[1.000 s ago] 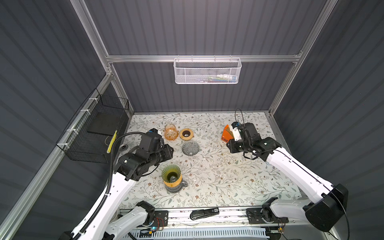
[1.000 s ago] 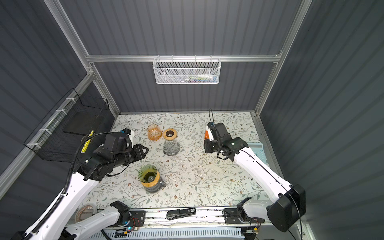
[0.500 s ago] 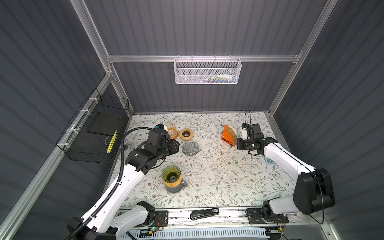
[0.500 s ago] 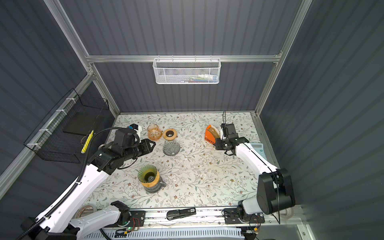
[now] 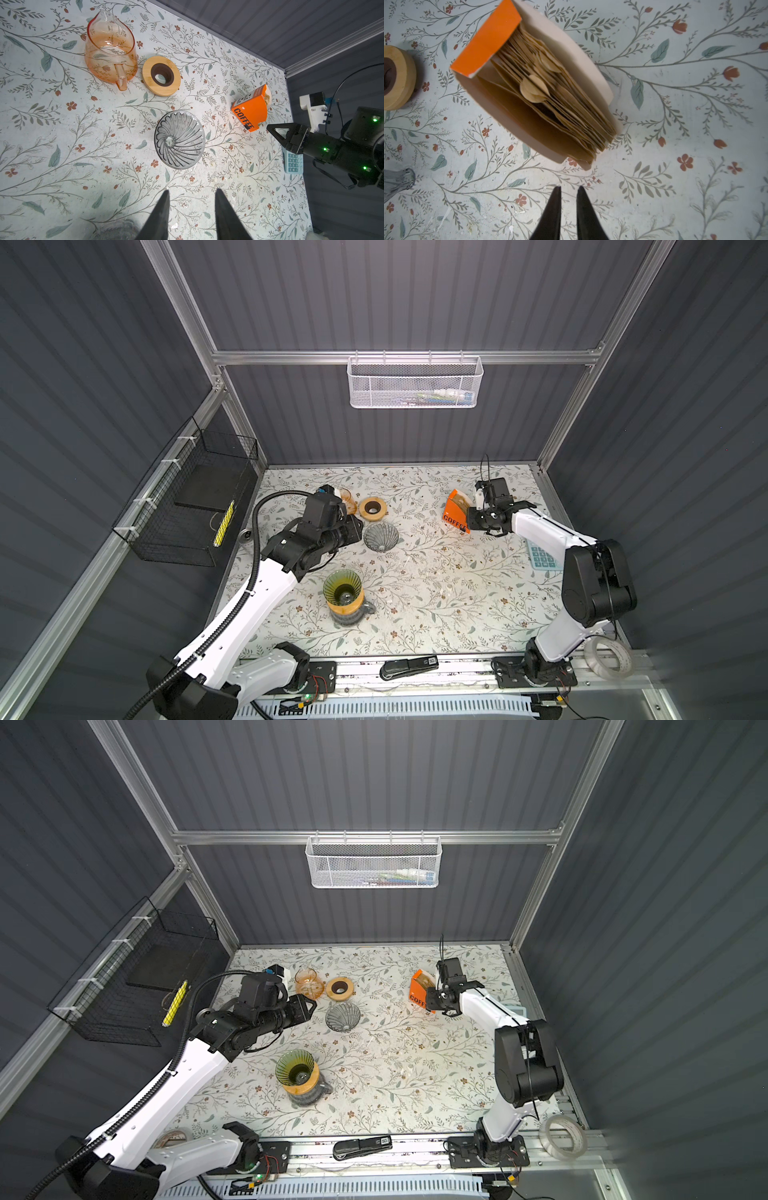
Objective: Place the coffee filter in the dripper
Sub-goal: 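Lower the right gripper into the orange COFFEE box over the paper filters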
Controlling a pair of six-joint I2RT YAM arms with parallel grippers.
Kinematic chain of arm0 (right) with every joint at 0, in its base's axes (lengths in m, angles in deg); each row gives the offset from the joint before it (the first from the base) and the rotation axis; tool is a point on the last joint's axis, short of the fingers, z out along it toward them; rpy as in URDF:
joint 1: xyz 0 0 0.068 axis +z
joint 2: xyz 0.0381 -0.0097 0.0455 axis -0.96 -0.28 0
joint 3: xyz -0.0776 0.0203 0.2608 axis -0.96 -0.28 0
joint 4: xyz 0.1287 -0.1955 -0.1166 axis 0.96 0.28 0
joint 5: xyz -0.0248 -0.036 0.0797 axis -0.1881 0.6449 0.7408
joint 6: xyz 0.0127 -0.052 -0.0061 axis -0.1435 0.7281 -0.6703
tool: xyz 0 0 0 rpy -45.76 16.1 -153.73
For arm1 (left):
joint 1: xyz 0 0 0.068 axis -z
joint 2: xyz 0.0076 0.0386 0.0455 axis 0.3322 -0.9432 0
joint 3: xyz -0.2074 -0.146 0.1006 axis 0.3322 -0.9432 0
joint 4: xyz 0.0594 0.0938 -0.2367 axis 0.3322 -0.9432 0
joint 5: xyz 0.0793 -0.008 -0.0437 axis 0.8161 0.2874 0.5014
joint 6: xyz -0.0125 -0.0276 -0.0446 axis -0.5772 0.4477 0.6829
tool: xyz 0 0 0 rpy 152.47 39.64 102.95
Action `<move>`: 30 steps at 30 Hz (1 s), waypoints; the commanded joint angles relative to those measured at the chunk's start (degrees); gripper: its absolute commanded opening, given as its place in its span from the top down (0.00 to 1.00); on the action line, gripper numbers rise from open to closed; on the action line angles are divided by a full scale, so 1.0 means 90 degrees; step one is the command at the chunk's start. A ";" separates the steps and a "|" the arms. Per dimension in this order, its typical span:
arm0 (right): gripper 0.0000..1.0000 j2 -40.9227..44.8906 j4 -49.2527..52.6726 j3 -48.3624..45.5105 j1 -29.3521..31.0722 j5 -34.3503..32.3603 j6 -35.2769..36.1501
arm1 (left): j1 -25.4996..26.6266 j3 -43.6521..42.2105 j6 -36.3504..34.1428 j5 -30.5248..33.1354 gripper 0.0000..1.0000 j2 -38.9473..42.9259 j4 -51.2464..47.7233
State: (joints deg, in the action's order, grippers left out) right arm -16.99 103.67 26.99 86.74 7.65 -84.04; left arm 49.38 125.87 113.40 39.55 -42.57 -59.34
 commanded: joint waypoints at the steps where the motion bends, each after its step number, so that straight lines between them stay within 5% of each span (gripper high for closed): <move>1: 0.82 -0.0183 0.0073 0.0230 -0.0028 -0.0025 0.0067 | 0.0034 0.0092 -0.0229 0.0068 0.63 -0.0150 0.0051; 30: 0.83 -0.0728 0.0391 0.0610 -0.0028 -0.0299 0.0106 | 0.0027 0.0100 -0.0250 0.0039 0.63 -0.0340 0.0108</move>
State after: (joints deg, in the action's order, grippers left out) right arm -22.76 105.90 31.23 86.67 6.25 -83.84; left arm 49.38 125.90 112.15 39.58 -45.65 -58.29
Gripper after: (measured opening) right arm 0.169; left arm 0.367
